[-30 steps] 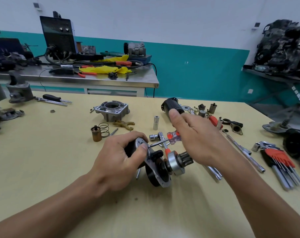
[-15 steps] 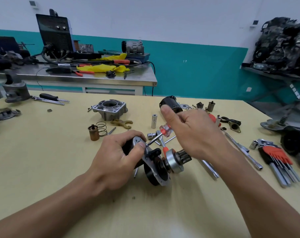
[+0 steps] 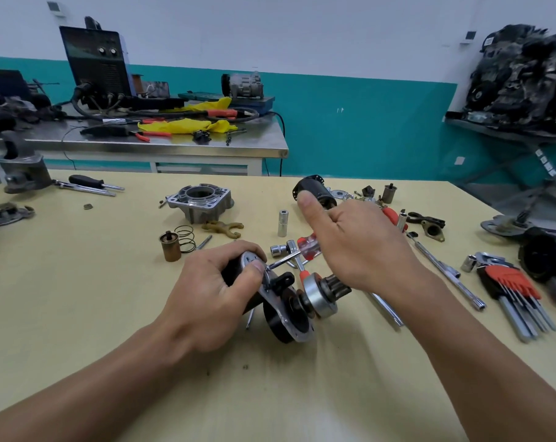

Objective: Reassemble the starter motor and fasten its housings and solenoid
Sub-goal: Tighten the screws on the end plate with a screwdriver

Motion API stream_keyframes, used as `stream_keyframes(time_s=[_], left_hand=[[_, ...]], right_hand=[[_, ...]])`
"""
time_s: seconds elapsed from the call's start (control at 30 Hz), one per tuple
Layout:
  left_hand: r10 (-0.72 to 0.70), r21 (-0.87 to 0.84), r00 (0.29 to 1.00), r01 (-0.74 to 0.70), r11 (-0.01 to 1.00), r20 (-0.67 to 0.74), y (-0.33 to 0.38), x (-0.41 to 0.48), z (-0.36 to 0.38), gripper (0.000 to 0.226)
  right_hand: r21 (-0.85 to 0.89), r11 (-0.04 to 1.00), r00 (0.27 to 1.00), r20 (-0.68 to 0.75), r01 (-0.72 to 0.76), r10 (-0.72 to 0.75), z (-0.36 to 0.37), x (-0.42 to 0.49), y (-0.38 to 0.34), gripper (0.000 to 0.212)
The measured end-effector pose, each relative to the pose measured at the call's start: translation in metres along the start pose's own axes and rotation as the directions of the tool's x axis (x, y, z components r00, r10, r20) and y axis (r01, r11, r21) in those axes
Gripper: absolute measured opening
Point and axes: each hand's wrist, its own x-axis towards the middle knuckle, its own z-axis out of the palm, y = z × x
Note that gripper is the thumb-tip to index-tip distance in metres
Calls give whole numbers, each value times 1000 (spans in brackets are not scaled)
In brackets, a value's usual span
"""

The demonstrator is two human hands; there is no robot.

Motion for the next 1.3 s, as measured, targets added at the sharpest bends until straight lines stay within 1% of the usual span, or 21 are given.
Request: stream_keyframes(time_s=[0.07,0.1,0.17,0.2,0.23,0.3,0.33,0.4,0.47,0.57,0.6,0.63,0.73,0.8,0.83,0.9,0.97,1.07,1.1,1.23,1.3], left_hand=[[-4,-4,1000,4,1000,1,0,0,0,25],[-6,-6,1000,6,1000,2,0,0,0,26],[-6,-12,1000,6,1000,0,0,0,0,27],[-6,-12,1000,6,1000,-3,0,0,0,27],[-6,-10,1000,6,1000,-6,0,0,0,28],[-4,-7,1000,4,1000,-7,0,0,0,28],[-3,-7,1000,3,1000,-6,-1,0,0,28],[-3,-8,1000,3,1000,-5,-1,0,1,27],[-4,-8,1000,4,1000,-4,-1,1,0,27],[0,-8,1000,0,1000,-1,-1,1,0,25],[-1,-6,1000,1,1000,0,-1,1,0,25],[-3,-3,1000,3,1000,1,-1,1,0,26],[-11,-1,1000,11,1000,-5,-2,1,0,27],[-16,-4,1000,16,1000,-10,-2,1,1,27],[-17,-6,1000,17,1000,-13,-3,1,1,28],[-22,-8,1000,22,1000,-12,-3,1,1,29],[-24,-11,1000,24,1000,-14,-3,1,1,29],[-34,-33,999,33,999,-13,-2,2,1,29],[-37,-43,999,37,998,-12,-2,2,1,29],[-53,-38,999,52,998,-12,-4,2,1,32],[-55,-39,998,54,998,-15,-4,2,1,32]], right_hand=[[67,997,1000,12,-29,29,1,1,1,73],[160,985,997,51,-59,51,-1,2,3,66],[393,910,981,185,-133,64,-6,2,10,47],[455,874,967,249,-170,58,-9,3,14,40],[471,863,955,295,-181,39,-11,2,18,35],[450,883,953,304,-134,-10,-14,2,21,24],[420,902,961,276,-100,-22,-13,2,21,25],[270,961,983,183,-55,5,-10,3,17,49],[127,988,993,94,-84,72,-7,3,11,68],[107,990,996,34,-89,85,-4,2,7,77],[145,986,996,46,-78,72,-4,1,7,74],[197,978,996,72,-72,59,-6,1,8,63],[351,930,975,219,-108,31,-17,1,11,19],[388,914,964,264,-116,10,-21,1,15,10],[365,926,970,242,-93,2,-21,2,17,12],[243,969,988,153,-43,6,-17,3,16,39],[126,989,995,79,-73,63,-12,3,11,65],[118,988,994,45,-100,95,-9,3,9,76],[138,987,995,57,-88,81,-10,2,10,73],[345,937,977,213,-52,-25,-20,2,16,34],[387,922,962,263,-33,-76,-24,1,20,23]])
